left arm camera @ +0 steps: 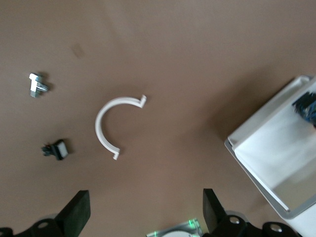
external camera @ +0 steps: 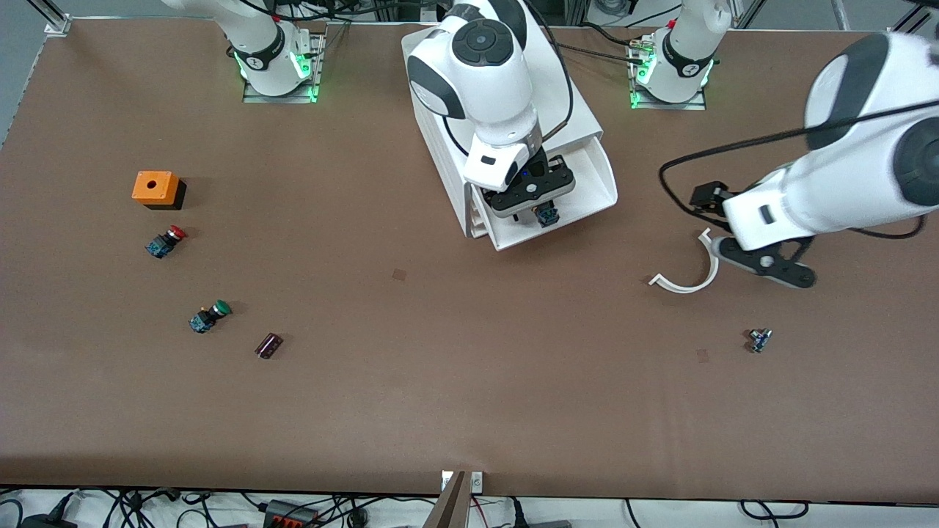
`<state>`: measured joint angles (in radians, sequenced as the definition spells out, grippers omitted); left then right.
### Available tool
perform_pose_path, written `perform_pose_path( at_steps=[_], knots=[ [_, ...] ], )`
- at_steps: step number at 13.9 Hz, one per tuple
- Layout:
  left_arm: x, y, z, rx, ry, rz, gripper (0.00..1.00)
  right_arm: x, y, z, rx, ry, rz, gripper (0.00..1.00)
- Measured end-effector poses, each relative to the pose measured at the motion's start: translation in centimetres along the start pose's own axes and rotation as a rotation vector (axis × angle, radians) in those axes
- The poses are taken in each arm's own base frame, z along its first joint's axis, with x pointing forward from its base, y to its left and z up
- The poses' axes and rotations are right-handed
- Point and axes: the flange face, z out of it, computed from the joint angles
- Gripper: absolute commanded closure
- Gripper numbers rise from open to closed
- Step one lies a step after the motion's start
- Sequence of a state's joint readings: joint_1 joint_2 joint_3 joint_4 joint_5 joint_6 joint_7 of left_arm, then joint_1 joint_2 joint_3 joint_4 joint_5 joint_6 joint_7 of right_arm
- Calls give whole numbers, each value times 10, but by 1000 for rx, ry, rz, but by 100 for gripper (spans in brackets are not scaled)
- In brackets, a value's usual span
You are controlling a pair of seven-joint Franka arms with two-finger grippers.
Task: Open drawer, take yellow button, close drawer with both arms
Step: 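Grasp the yellow-capped button inside the drawer with the right gripper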
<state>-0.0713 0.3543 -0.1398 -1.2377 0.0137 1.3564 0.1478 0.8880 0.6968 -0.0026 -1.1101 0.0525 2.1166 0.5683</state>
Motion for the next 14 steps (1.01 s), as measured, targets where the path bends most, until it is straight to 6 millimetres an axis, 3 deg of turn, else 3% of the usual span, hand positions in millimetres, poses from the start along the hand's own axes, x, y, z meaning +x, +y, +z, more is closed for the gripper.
perform_pose_path(
  at_steps=[2,5,7,11,14],
  knots=[
    [-3,-14,-19,4,46,-23,0,-6,-9,8,-6,5,1,32],
    [5,-29,-8,-6,31,-49,0,-15,-18,21,-20,1,-3,32],
    [11,-30,0,-11,19,-100,0,-23,-27,31,-40,6,-3,32],
    [13,-21,-3,-11,26,-170,0,-32,-35,43,-54,6,-9,32],
    [14,-18,-4,-11,27,-177,0,-28,-32,42,-54,20,-6,40]
  ],
)
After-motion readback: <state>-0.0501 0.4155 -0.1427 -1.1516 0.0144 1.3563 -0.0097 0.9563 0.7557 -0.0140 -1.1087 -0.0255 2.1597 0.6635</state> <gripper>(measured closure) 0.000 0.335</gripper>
